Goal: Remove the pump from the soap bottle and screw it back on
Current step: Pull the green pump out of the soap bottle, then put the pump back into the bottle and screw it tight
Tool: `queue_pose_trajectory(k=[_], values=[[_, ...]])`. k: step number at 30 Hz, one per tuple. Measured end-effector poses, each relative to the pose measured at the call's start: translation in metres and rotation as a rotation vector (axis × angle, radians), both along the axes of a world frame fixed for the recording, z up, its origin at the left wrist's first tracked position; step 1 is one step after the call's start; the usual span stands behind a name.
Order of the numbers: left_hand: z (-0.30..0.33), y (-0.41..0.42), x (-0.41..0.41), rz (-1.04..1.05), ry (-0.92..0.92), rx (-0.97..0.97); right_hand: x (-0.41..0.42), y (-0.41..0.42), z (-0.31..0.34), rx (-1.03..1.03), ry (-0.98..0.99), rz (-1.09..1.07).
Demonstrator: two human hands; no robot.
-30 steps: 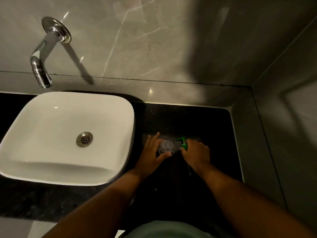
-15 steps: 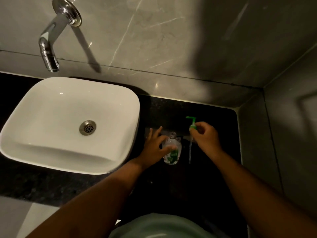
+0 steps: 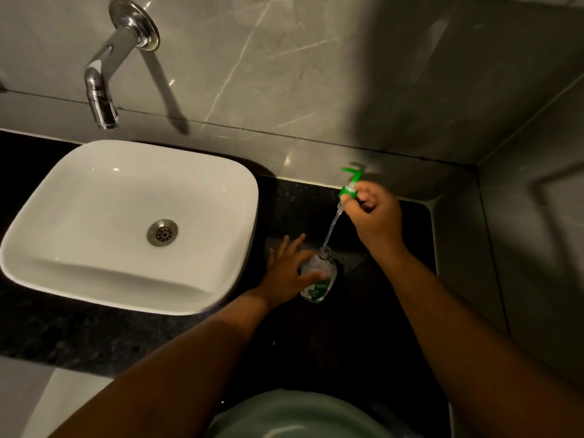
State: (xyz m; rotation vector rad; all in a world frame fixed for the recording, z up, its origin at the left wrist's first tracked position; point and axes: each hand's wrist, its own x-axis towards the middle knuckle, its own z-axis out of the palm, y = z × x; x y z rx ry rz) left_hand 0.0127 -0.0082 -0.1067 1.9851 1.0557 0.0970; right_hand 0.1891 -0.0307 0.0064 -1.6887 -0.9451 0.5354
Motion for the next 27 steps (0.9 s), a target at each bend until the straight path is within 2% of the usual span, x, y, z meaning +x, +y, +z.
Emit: queue_pose_trajectory(k=[5, 11, 14, 17, 21, 25, 27], values=[[-0.001, -0.001, 0.0, 0.008, -0.006, 0.002, -0.004, -0.012, -0.023, -0.143, -0.025, -0.001], [-0.001, -0.001, -0.001, 0.011, -0.001, 0.016, -0.023, -0.037, -0.053, -0.294, -0.052, 0.168], [-0.004, -0.002, -0.002, -0.002, -0.004, 0.025, -0.03, -0.047, -0.06, -0.332, -0.07, 0.174], [-0.004, -0.004, -0.001, 0.002, -0.013, 0.023, -0.031, -0.049, -0.063, -0.339, -0.037, 0.151], [-0.003, -0.005, -0.001, 0.037, -0.02, 0.014, -0.024, -0.045, -0.058, -0.389, -0.007, 0.224], [-0.003, -0.006, -0.001, 0.039, -0.024, 0.006, -0.017, -0.041, -0.05, -0.338, 0.17, 0.295], [-0.002, -0.007, 0.0, 0.035, -0.04, 0.002, -0.016, -0.039, -0.049, -0.346, 0.188, 0.324]])
